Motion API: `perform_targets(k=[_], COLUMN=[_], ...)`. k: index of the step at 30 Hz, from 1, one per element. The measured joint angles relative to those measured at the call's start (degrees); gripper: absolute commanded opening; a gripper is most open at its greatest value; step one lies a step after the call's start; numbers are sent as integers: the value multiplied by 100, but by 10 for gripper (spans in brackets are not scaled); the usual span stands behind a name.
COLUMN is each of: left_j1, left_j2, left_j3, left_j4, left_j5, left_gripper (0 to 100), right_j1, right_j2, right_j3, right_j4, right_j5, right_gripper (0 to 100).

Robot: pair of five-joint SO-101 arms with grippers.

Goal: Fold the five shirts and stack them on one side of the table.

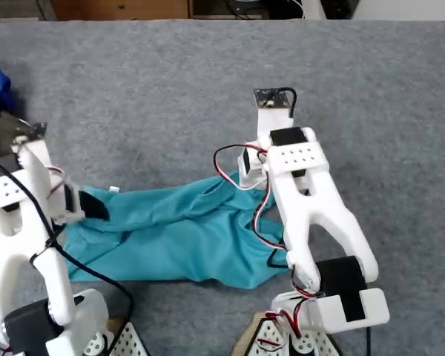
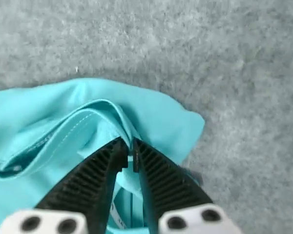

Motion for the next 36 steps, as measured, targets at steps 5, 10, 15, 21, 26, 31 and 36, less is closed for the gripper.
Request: perform_targets(k=[5, 10, 15, 21, 26, 31, 36], left_j1=[-9, -9, -9, -18, -18, -18, 246], left_j2=[0, 0, 0, 0, 0, 0, 0], left_j3=[-158, -62, 141, 176, 176, -149, -1169], left_j4=[9, 9, -18, -9, -9, -9, -9], left_j5=[0, 0, 0, 0, 0, 26, 422], left_gripper=[285, 162, 38, 19, 19, 19, 19], right_j1=[0, 0, 0, 0, 0, 0, 0], right_j2=[0, 0, 0, 0, 0, 0, 0], right_j3=[9, 18, 18, 18, 18, -9, -633], right_j4=[-105, -105, -105, -105, -105, -105, -105], right_j5=[0, 0, 0, 0, 0, 0, -123], right_gripper=[4, 4, 4, 4, 4, 4, 4])
